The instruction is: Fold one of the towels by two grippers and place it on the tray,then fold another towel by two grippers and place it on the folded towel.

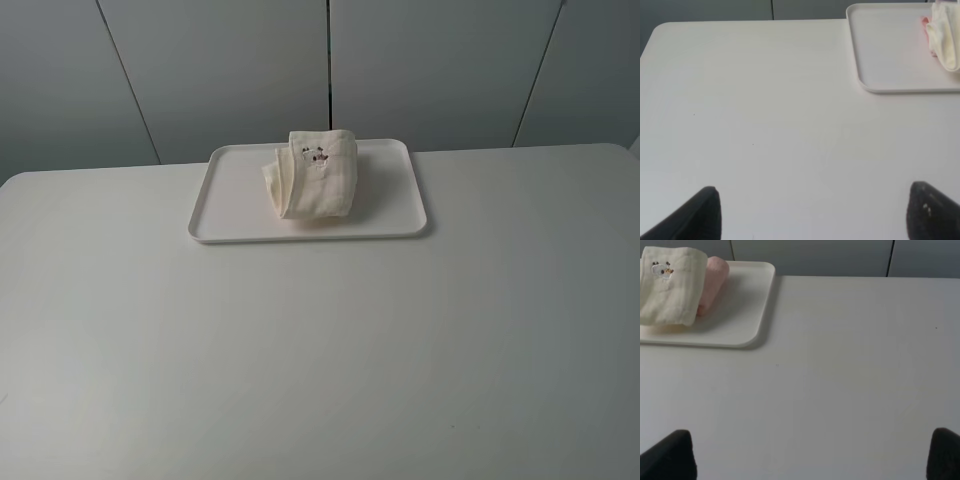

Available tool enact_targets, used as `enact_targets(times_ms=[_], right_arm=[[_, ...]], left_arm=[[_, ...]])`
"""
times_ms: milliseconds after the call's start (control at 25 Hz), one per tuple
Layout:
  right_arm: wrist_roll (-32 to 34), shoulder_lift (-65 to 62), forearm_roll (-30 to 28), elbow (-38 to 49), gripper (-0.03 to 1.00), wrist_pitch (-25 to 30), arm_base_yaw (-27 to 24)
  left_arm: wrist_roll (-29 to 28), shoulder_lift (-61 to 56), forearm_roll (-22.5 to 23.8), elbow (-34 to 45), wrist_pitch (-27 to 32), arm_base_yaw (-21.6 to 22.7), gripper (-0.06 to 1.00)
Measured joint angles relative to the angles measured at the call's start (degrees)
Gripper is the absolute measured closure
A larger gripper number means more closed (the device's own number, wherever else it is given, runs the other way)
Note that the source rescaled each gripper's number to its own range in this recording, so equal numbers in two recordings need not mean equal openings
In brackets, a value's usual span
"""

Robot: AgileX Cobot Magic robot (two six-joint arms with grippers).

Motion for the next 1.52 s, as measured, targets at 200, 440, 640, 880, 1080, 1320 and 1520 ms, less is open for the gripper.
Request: enact_targets(times_ms=[200,440,640,880,1080,1320,1520], right_arm=[[0.0,0.0,0.0,0.0,-0.03,0.0,-0.11],[0.12,0.0,0.0,0.0,-0.03,0.0,-0.11],[0.12,0.0,0.0,0.0,-0.03,0.0,-0.11],[0.12,0.0,0.0,0.0,-0.03,0.0,-0.11],[0.12,0.0,0.0,0.0,-0.03,0.0,-0.11],[0.12,0.0,0.0,0.0,-0.03,0.0,-0.11],[0.12,0.0,0.0,0.0,-0.03,0.0,-0.11]], left_arm=[[0.0,0.0,0.0,0.0,0.0,0.0,-0.01],[0.0,0.0,0.0,0.0,0.0,0.0,-0.01],[0.0,0.0,0.0,0.0,0.0,0.0,-0.02],[-0.23,0.0,0.0,0.0,0.0,0.0,-0.02],[-0.23,0.0,0.0,0.0,0.0,0.0,-0.02],[-0.23,0.0,0.0,0.0,0.0,0.0,-0.02],[-0.23,0.0,0.0,0.0,0.0,0.0,-0.01]])
